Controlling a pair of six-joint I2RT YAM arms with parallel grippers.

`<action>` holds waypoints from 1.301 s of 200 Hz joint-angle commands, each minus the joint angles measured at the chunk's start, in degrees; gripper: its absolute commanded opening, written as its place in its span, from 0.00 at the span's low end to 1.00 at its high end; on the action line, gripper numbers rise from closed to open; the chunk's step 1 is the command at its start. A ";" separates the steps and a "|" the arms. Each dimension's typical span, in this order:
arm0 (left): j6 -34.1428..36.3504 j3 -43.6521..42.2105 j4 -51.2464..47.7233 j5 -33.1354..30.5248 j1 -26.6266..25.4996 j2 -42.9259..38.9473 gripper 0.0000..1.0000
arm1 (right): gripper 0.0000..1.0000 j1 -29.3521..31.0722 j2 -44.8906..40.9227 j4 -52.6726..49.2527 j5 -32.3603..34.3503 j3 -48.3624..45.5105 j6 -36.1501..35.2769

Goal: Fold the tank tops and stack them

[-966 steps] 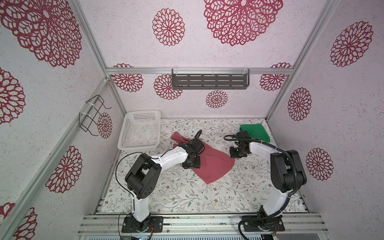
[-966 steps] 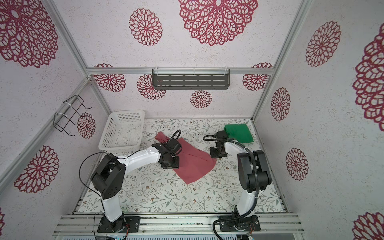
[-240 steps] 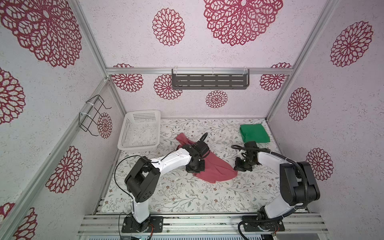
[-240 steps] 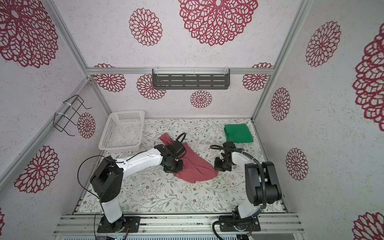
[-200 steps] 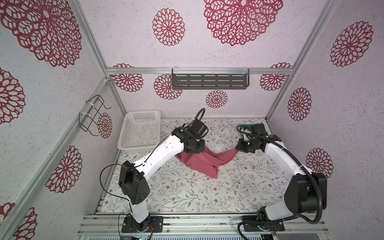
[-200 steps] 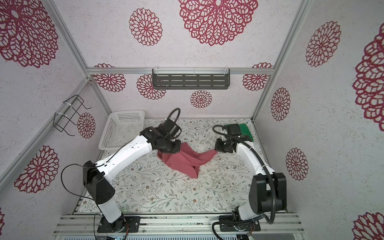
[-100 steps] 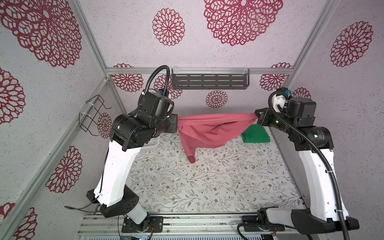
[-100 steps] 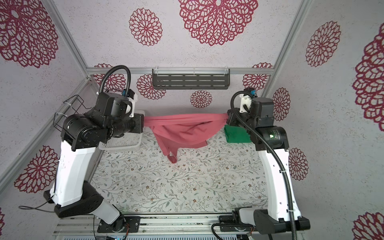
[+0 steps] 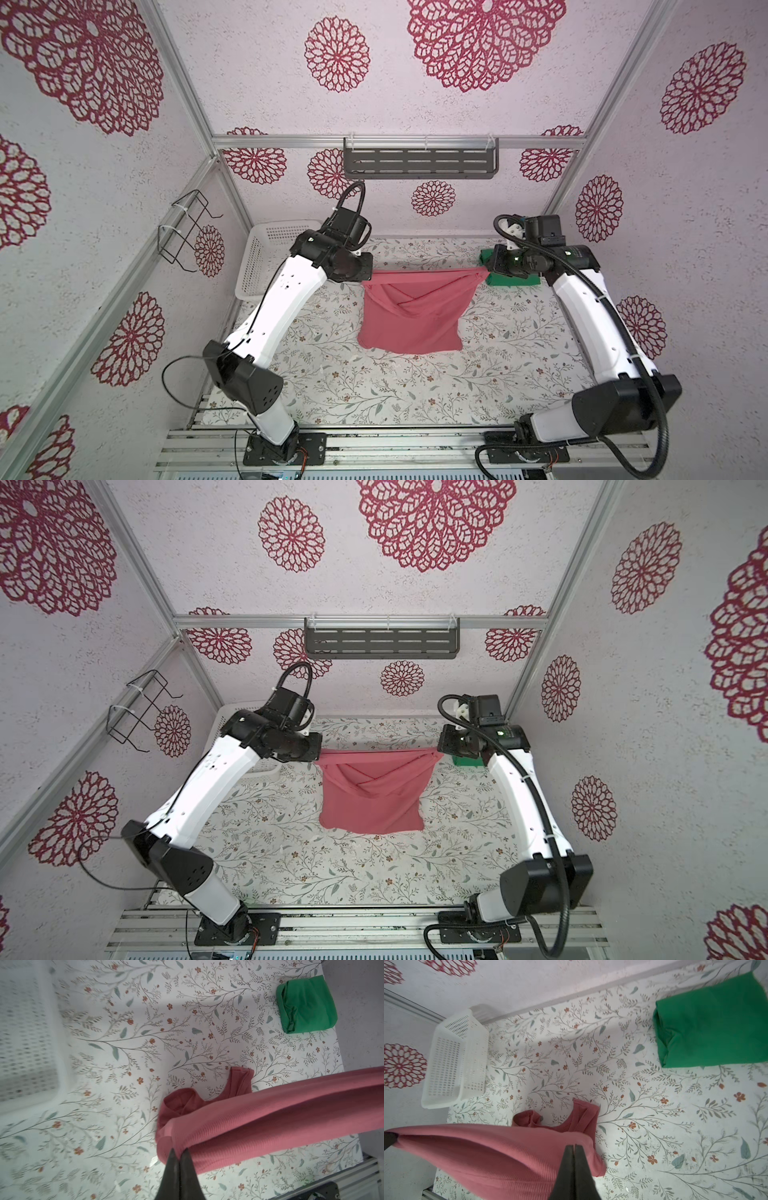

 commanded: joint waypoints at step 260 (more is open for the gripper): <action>-20.15 -54.77 35.77 12.89 8.28 -11.78 0.00 | 0.19 25.09 17.69 20.15 4.84 -17.67 3.20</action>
